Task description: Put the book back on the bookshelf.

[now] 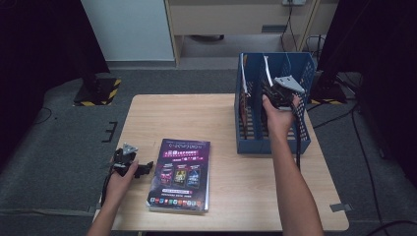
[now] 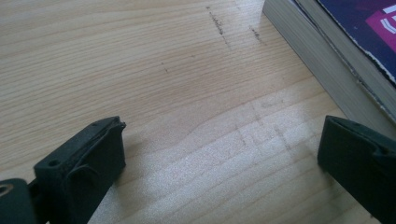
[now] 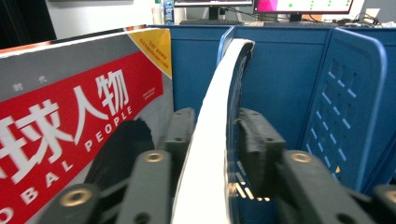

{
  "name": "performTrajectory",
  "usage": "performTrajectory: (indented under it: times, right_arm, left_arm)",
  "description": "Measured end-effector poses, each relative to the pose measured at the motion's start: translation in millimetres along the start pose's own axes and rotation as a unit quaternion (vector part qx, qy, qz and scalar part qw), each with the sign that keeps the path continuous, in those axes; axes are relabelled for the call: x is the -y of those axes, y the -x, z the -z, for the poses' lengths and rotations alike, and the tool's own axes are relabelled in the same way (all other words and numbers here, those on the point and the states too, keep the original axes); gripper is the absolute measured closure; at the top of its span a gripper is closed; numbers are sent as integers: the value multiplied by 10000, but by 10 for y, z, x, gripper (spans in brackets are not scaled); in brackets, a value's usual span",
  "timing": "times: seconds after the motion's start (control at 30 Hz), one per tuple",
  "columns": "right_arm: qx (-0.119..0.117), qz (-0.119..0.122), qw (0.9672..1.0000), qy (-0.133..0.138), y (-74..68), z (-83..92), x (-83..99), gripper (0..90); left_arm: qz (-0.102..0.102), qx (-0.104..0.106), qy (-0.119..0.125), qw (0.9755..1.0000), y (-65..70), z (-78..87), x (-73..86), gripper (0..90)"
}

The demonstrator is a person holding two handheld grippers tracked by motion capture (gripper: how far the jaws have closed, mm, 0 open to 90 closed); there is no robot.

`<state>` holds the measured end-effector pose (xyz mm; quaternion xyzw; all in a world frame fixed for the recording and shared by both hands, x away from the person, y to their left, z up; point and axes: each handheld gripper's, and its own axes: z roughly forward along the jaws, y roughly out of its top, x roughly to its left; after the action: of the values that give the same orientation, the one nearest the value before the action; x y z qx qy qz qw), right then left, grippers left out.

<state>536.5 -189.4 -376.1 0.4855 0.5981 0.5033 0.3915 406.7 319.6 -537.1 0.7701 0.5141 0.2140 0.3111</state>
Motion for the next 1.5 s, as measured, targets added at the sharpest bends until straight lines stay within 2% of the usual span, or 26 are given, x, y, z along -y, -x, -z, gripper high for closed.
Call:
performTrajectory:
  times: [0.3, 0.53, 0.7, 0.93, 1.37, 1.5]
  right_arm:
    - [91, 35, 9999, -113, -1, 100, 66, 400]
    - [76, 55, 9998, -170, -1, 282, 90, 279]
    - [2, -79, 9996, -288, 31, 384, 122, 213]
    - [-123, -235, 9990, -359, 23, 481, 203, 184]
    - [-390, -272, 9979, -437, -66, 691, 328, 160]
    - [-495, -163, 9973, -513, -114, 752, 386, 151]
  left_arm:
    - [-5, 4, -5, 10000, 3, -1, -1, 0]
    - [0, 5, -4, 10000, 11, -5, -5, 0]
    - [-5, 5, -2, 10000, 15, -7, -6, 0]
    - [-4, 13, 1, 10000, 18, -7, -6, 0]
    - [4, 11, -1, 10000, 19, -7, -6, 0]
    - [21, 3, -4, 10000, 25, -7, -6, 0]
